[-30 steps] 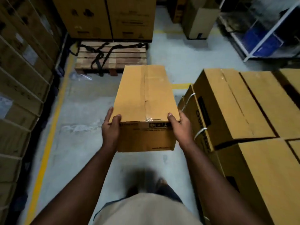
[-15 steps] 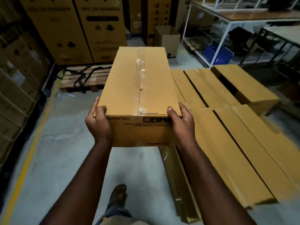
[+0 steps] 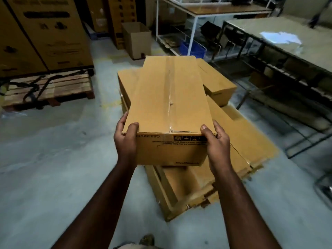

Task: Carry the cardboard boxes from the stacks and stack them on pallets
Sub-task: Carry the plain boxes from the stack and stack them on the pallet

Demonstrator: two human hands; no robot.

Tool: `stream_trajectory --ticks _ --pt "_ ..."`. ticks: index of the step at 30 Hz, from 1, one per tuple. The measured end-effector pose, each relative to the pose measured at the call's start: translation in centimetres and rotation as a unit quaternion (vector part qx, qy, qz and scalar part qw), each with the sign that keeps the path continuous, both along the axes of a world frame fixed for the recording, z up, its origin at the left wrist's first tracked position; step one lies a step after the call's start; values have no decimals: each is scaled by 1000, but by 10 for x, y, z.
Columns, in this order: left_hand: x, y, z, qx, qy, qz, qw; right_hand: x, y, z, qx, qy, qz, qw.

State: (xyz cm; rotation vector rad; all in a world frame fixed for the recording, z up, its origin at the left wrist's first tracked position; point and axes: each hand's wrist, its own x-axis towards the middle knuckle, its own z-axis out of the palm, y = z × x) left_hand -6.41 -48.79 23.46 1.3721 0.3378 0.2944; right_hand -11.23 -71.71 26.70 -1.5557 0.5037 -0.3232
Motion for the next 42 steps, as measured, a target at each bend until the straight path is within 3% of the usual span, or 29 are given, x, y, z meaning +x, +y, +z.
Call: stream_trajectory --ticks 4,9,16,25,33,42 --pt "-4 -80 -3 -26 4 -71 997 -15 -82 0 -5 -8 -55 998" --pt "-5 -190 -6 -105 37 -173 978 -21 -211 -7 -33 -8 -50 998" --pt "-24 -365 -19 -90 75 -235 965 -19 -403 -12 -26 6 4 1000" --pt "-13 -508 -43 -76 158 -347 921 17 -577 -18 -81 40 106 990" --pt "20 -597 -89 -82 146 -303 938 68 -666 -68 -21 91 125 988" --pt "21 -654 -88 -68 188 -310 930 69 -722 -83 72 121 116 983"
